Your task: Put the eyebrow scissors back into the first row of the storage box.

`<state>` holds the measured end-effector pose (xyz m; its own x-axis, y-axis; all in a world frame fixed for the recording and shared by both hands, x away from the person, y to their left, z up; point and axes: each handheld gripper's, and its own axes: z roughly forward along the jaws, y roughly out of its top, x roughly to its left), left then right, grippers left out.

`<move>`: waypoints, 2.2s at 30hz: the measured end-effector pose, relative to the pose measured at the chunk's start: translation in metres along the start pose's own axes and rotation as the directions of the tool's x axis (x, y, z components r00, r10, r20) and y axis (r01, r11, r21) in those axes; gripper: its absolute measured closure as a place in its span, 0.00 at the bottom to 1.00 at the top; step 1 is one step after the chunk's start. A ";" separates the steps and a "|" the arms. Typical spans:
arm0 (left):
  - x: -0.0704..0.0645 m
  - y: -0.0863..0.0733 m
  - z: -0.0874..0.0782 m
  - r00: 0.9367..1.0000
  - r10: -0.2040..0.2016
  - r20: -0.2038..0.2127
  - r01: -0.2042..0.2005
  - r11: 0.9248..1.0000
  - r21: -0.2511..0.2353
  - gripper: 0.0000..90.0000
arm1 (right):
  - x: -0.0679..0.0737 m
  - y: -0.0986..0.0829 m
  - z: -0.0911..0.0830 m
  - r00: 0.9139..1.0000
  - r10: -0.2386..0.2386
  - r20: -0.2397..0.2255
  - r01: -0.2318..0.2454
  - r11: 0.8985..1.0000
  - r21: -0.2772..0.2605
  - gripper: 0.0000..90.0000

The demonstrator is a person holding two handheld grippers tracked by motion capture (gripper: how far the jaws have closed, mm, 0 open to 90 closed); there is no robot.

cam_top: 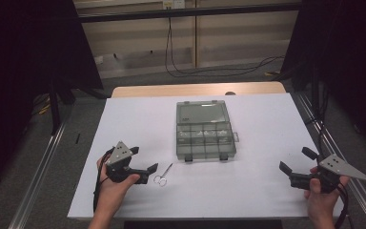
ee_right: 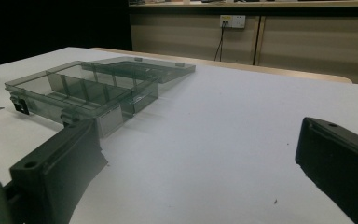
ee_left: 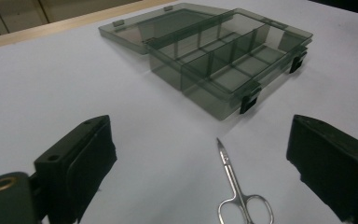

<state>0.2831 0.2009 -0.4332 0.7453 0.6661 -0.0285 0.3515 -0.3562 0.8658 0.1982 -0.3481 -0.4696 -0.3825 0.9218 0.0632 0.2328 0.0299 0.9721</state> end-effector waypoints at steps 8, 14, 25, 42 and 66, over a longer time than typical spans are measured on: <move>-0.011 0.007 0.017 1.000 -0.030 0.009 0.029 0.996 0.084 0.21 | 0.000 0.000 0.000 1.000 0.009 0.002 -0.009 1.000 0.000 0.00; -0.018 0.007 0.029 0.999 -0.031 0.022 0.027 0.989 0.148 0.26 | 0.001 0.000 0.000 1.000 0.001 -0.007 -0.001 1.000 -0.002 0.00; -0.019 0.008 0.046 0.999 -0.038 -0.009 0.039 0.955 0.293 0.42 | 0.000 0.000 0.000 1.000 -0.006 -0.011 0.006 1.000 -0.005 0.00; -0.035 0.018 0.067 0.997 -0.046 -0.054 0.066 0.869 0.491 0.63 | 0.000 -0.001 0.000 1.000 -0.011 -0.006 0.011 1.000 -0.003 0.00; -0.037 0.021 0.078 0.988 -0.127 -0.085 0.153 0.823 0.547 0.95 | 0.000 -0.001 -0.001 1.000 0.002 -0.003 -0.002 1.000 -0.003 0.00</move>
<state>0.3067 0.1177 -0.4529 0.6439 0.7590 -0.0962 0.7130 -0.5498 0.4352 0.1974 -0.3488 -0.4702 -0.3851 0.9205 0.0658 0.2311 0.0272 0.9725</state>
